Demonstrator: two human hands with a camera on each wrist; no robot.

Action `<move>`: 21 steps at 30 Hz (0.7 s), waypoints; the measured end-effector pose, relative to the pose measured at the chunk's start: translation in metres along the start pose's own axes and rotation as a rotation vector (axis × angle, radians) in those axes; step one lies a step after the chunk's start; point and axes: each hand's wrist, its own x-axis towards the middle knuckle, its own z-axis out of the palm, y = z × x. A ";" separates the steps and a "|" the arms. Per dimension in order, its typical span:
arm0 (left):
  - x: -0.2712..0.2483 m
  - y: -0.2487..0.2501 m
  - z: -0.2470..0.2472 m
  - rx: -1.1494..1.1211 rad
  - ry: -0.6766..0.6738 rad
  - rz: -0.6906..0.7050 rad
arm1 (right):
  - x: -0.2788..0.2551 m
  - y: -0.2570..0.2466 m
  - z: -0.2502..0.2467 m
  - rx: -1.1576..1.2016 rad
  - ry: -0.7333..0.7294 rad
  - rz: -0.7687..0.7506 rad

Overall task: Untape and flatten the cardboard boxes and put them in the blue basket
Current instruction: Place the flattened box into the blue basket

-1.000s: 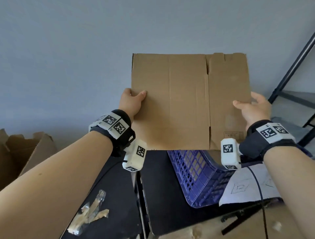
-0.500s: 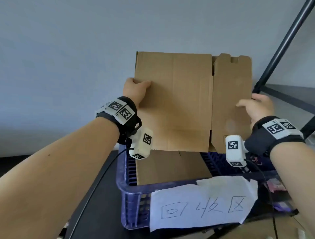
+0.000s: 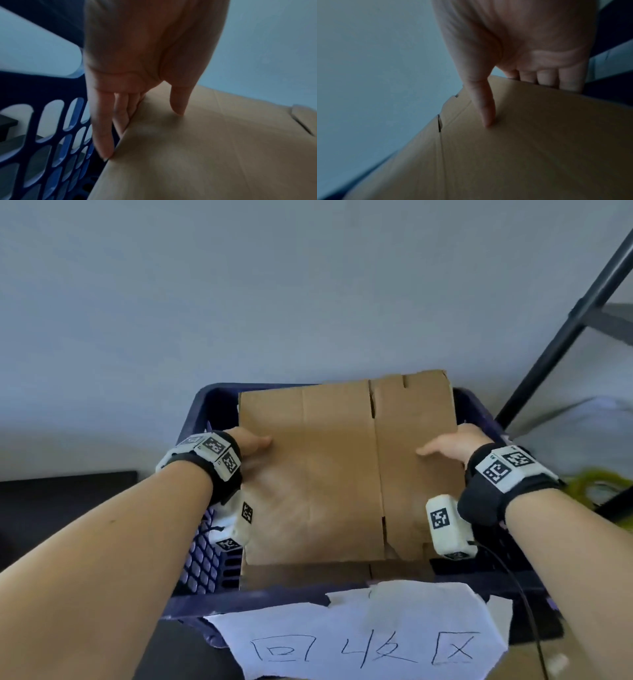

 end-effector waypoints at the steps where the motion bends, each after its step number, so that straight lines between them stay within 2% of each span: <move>1: 0.005 -0.002 0.005 0.078 -0.031 -0.018 | 0.005 0.004 0.005 -0.103 -0.017 0.026; 4: 0.027 -0.020 0.019 0.300 -0.082 -0.122 | 0.021 0.018 0.022 -0.295 -0.139 0.111; 10: 0.055 -0.035 0.038 0.434 -0.147 -0.281 | 0.050 0.026 0.057 -0.494 -0.288 0.140; 13: 0.068 -0.036 0.044 0.549 -0.191 -0.281 | 0.061 0.029 0.071 -0.591 -0.379 0.179; 17: 0.083 -0.043 0.053 0.784 -0.222 -0.173 | 0.068 0.034 0.083 -0.767 -0.417 0.168; 19: 0.087 -0.045 0.056 0.928 -0.232 -0.157 | 0.070 0.033 0.090 -0.848 -0.401 0.121; 21: 0.091 -0.040 0.059 1.006 -0.186 -0.110 | 0.072 0.030 0.101 -0.935 -0.386 0.022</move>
